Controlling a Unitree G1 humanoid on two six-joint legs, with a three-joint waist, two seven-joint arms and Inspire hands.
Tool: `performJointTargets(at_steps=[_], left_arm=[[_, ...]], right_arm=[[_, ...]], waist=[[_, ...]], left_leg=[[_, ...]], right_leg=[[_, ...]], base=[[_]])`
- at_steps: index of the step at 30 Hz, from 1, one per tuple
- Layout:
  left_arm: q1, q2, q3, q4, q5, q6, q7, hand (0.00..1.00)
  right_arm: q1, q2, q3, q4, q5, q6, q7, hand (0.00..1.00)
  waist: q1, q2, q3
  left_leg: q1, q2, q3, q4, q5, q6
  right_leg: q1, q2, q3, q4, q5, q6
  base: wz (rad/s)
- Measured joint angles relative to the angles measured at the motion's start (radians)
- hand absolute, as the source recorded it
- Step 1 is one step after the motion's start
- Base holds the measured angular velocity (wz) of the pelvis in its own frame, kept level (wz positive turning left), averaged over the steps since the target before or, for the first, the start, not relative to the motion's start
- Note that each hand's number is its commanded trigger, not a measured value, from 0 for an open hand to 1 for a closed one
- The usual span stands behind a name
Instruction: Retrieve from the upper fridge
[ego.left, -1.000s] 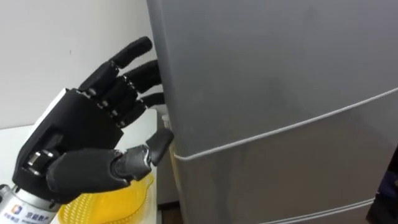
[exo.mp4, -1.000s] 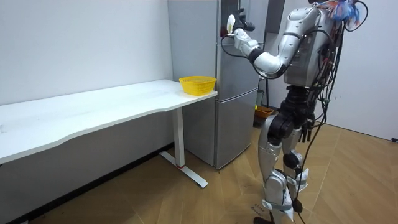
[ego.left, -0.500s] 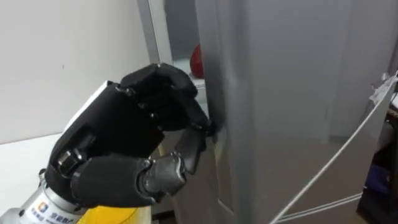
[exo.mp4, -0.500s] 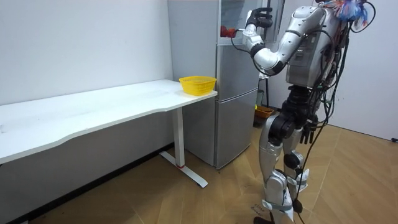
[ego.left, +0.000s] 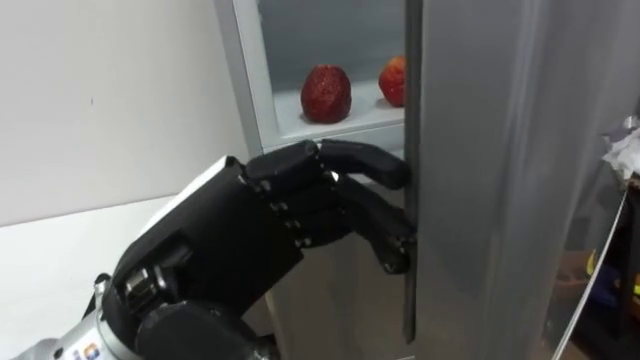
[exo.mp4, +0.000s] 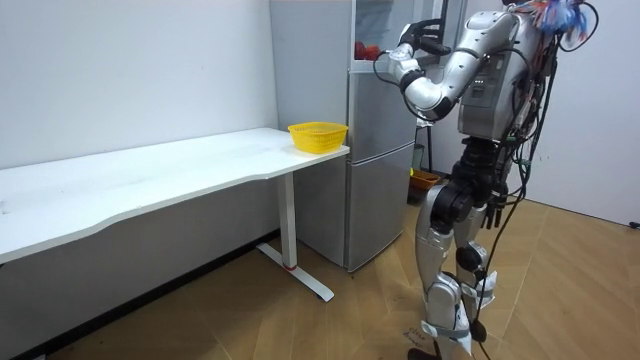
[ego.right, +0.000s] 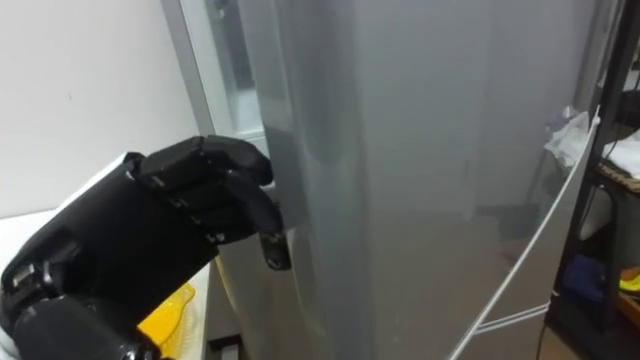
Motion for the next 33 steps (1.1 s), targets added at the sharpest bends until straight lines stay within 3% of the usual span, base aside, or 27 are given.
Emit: performJointTargets(at_steps=[15,21,26,33], left_arm=[[-0.009,0.001,-0.05,-0.013,-0.001,-0.001,-0.007,0.0],[-0.02,-0.001,-0.092,-0.016,0.0,-0.001,-0.007,0.0],[-0.029,-0.019,-0.138,-0.026,0.0,-0.002,-0.011,0.0],[-0.12,-0.018,-0.231,-0.027,0.001,0.0,-0.018,0.0]], right_arm=[[-0.004,-0.006,0.001,0.027,0.003,-0.019,0.0,0.0],[-0.005,-0.006,0.004,0.035,0.009,-0.02,-0.002,0.0],[-0.002,-0.006,0.041,0.035,-0.004,-0.021,-0.011,0.0],[-0.027,-0.006,0.043,0.042,-0.012,-0.02,-0.016,0.0]], waist=[[-0.023,0.003,-0.0016],[-0.028,0.001,-0.0002],[-0.036,-0.002,0.0017],[-0.057,-0.014,0.0056]], left_leg=[[0.007,0.0,0.0,0.0,0.0,0.0],[0.022,0.0,0.025,-0.003,0.0,0.0],[0.016,0.001,0.031,-0.002,0.0,0.0],[-0.005,0.001,0.036,-0.002,0.0,0.0]], right_leg=[[0.015,0.0,-0.001,0.0,0.0,0.0],[0.017,0.001,0.02,0.001,0.0,0.001],[0.002,0.002,0.023,0.003,0.0,0.001],[-0.016,0.002,0.031,0.004,0.0,0.001]], base=[[0.0],[-0.09],[-0.02],[-0.03]])
